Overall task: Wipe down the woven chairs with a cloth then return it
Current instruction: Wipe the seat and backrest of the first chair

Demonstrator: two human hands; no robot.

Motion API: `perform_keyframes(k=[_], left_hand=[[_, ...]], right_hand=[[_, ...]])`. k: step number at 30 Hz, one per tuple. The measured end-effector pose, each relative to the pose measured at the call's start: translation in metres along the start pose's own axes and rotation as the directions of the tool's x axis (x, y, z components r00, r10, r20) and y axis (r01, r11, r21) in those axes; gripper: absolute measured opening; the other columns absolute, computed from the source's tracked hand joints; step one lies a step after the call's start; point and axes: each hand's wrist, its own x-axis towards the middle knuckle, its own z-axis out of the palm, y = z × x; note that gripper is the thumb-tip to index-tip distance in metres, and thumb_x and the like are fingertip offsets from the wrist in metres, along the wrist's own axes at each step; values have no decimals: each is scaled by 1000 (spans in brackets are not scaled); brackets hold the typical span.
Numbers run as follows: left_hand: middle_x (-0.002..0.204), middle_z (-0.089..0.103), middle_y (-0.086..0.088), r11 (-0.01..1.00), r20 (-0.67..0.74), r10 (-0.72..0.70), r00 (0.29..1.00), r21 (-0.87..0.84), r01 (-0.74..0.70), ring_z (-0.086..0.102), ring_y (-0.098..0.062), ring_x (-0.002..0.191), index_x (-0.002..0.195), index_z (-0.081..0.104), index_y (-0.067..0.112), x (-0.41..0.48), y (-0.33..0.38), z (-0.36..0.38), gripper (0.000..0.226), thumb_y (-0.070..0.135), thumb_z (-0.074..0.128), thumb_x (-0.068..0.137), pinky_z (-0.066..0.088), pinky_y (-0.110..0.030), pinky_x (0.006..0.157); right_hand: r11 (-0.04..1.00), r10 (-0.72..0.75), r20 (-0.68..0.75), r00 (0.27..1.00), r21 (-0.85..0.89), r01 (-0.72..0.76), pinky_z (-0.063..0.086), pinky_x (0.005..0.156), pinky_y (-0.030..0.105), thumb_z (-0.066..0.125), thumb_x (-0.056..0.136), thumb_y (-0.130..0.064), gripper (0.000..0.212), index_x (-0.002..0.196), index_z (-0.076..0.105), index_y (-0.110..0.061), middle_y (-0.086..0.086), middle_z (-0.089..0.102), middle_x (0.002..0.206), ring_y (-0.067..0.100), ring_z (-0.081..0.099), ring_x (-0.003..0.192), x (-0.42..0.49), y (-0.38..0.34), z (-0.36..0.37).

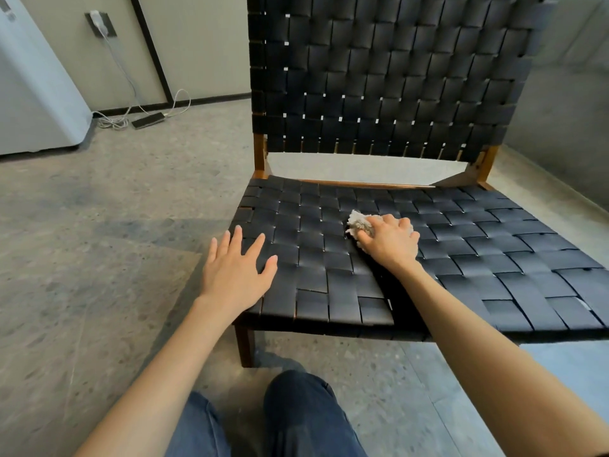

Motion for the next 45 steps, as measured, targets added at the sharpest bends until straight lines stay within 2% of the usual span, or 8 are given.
perform_keyframes(k=[10, 14, 18, 25, 29, 33, 37, 45], left_hand=[[160, 1, 4, 989, 40, 76, 996, -133, -70, -5, -19, 147, 147, 17, 45, 47, -12, -1, 54, 59, 25, 96, 2, -38, 117], [159, 3, 7, 985, -12, 50, 999, -165, -51, -2, -18, 147, 145, 22, 47, 48, -11, 4, 53, 59, 29, 94, 8, -39, 117], [159, 5, 8, 981, -38, 40, 998, -188, -47, -2, -16, 146, 144, 26, 46, 51, -13, 7, 53, 59, 32, 94, 10, -37, 117], [159, 5, 8, 977, -63, 49, 997, -207, -61, -4, -14, 146, 144, 28, 45, 56, -16, 13, 53, 58, 34, 93, 7, -34, 117], [160, -1, 6, 965, -8, 37, 999, -260, -38, -7, -12, 146, 148, 23, 38, 75, -16, 12, 57, 55, 34, 95, 1, -32, 117], [160, -5, 1, 988, -8, -14, 1000, -157, 12, -8, -14, 146, 152, 10, 25, 88, -10, 16, 64, 54, 26, 97, 0, -33, 117], [160, -2, 2, 991, -7, -2, 1000, -131, 1, -5, -18, 146, 152, 13, 28, 103, -7, 15, 60, 52, 26, 98, 1, -35, 118], [160, 0, 0, 995, 2, 36, 999, -91, -35, -3, -21, 147, 151, 15, 32, 128, -1, 13, 56, 52, 22, 98, 1, -35, 117]], right_hand=[[990, -58, 46, 997, 128, 52, 31, 102, 46, 41, 93, -48, 47, 138, 45, -34, 2, 43, 143, 32, 32, 129, 45, -24, 10], [950, -219, 58, 974, 239, 200, 31, 100, 47, 42, 96, -48, 43, 136, 49, -34, 2, 46, 141, 33, 34, 125, 53, -61, 19], [865, -435, 97, 895, 319, 386, 30, 101, 47, 39, 98, -50, 44, 138, 46, -34, 1, 43, 145, 32, 32, 129, 60, -130, 27], [760, -574, 38, 818, 395, 515, 28, 104, 47, 47, 95, -49, 42, 133, 51, -33, -3, 43, 144, 28, 30, 131, 80, -189, 36], [774, -534, -34, 845, 383, 505, 28, 101, 44, 48, 93, -49, 42, 131, 53, -32, -4, 47, 139, 25, 33, 128, 97, -191, 43], [820, -479, -22, 877, 346, 457, 27, 103, 45, 46, 93, -48, 46, 135, 49, -30, -2, 45, 142, 26, 32, 129, 119, -188, 48], [849, -449, -75, 890, 275, 451, 29, 101, 44, 45, 93, -46, 45, 135, 49, -29, 0, 47, 138, 26, 35, 126, 117, -182, 50], [979, -201, -47, 979, 34, 202, 29, 99, 45, 41, 93, -43, 42, 130, 53, -27, 4, 50, 134, 32, 37, 122, 112, -67, 39]])
